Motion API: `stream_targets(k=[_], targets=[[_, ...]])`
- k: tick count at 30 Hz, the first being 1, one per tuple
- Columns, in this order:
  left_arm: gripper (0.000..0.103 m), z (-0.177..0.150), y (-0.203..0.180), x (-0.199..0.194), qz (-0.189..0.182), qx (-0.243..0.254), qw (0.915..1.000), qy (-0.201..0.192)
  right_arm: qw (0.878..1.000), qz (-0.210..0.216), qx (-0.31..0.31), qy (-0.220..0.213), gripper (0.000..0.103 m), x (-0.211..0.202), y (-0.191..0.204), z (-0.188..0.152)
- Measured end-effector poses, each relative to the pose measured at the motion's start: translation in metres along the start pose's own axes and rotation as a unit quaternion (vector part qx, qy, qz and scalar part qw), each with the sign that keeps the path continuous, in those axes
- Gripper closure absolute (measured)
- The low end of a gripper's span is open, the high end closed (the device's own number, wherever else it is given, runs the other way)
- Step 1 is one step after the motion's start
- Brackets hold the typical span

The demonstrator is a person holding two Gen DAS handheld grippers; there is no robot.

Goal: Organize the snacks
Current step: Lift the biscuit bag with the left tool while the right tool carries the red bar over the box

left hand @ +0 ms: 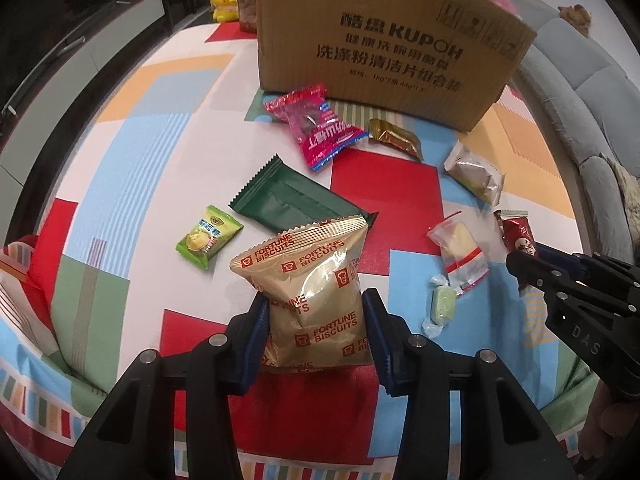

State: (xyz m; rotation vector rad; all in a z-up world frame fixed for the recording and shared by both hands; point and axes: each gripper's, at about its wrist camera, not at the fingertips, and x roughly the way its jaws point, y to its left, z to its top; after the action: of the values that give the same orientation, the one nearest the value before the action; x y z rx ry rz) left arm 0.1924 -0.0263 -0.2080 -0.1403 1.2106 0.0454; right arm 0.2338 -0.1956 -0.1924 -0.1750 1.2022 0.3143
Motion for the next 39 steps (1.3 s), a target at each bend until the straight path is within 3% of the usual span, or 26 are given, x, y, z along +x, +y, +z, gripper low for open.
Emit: stream_targets(k=[15,39], targets=[[0.058,0.006,0.002,-0.052,-0.006,0.026,0.9991,-0.034,0.999,-0.008,0.034,-0.040,0.080,-0.048,0.007,0.004],[0.058,0.071,-0.001,-0.099,-0.024,0.044,0.9972,-0.056,0.995,-0.019,0.050,-0.089,0.080,-0.100,0.010,0.054]])
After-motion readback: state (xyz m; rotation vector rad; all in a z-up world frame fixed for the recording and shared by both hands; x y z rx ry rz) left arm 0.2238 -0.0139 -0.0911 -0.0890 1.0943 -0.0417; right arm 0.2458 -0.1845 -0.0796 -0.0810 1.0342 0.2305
